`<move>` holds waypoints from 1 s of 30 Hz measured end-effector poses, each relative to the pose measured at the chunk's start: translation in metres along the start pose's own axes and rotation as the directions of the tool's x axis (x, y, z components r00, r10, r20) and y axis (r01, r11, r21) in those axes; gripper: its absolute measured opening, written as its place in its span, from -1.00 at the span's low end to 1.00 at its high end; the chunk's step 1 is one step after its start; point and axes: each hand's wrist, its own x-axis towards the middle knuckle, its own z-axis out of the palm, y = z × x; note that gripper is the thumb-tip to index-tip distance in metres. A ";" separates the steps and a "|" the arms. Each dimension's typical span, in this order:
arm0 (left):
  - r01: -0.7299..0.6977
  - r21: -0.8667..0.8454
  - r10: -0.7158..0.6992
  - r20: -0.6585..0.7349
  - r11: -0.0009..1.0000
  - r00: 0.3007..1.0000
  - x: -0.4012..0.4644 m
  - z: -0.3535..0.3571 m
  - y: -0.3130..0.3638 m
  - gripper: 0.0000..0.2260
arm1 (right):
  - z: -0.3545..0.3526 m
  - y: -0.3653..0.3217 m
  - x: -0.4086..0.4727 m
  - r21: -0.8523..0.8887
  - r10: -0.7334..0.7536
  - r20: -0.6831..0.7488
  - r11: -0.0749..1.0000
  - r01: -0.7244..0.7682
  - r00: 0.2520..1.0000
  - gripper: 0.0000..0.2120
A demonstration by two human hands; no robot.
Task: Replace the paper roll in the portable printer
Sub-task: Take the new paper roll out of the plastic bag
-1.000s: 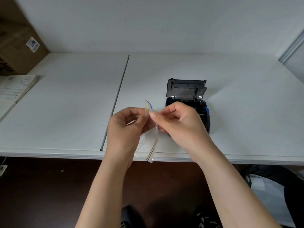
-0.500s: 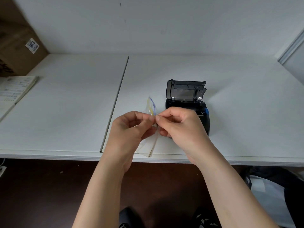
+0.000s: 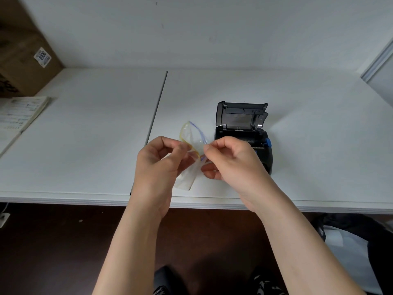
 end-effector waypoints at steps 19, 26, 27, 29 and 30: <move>0.005 0.145 -0.020 0.101 0.989 0.995 -0.001 -0.001 -0.006 -0.88 | -0.004 -0.001 -0.002 -0.055 -0.040 0.061 0.998 0.043 0.997 -0.88; -0.029 0.043 0.026 0.068 0.999 0.997 -0.002 0.002 0.000 -0.85 | 0.003 0.001 0.000 -0.059 -0.082 -0.037 0.995 0.079 0.996 -0.86; -0.047 0.040 0.045 0.039 0.998 0.998 -0.002 0.002 0.000 -0.86 | 0.004 0.000 0.000 -0.023 -0.071 -0.053 0.997 0.070 0.996 -0.86; -0.073 0.043 0.074 -0.013 0.996 0.997 -0.002 0.002 0.001 -0.87 | 0.006 -0.001 0.000 0.069 -0.035 -0.061 0.997 0.039 0.998 -0.86; -0.077 0.038 0.078 -0.026 0.996 0.997 -0.002 0.002 0.001 -0.88 | 0.005 -0.003 -0.001 0.095 -0.018 -0.045 0.995 0.022 0.999 -0.87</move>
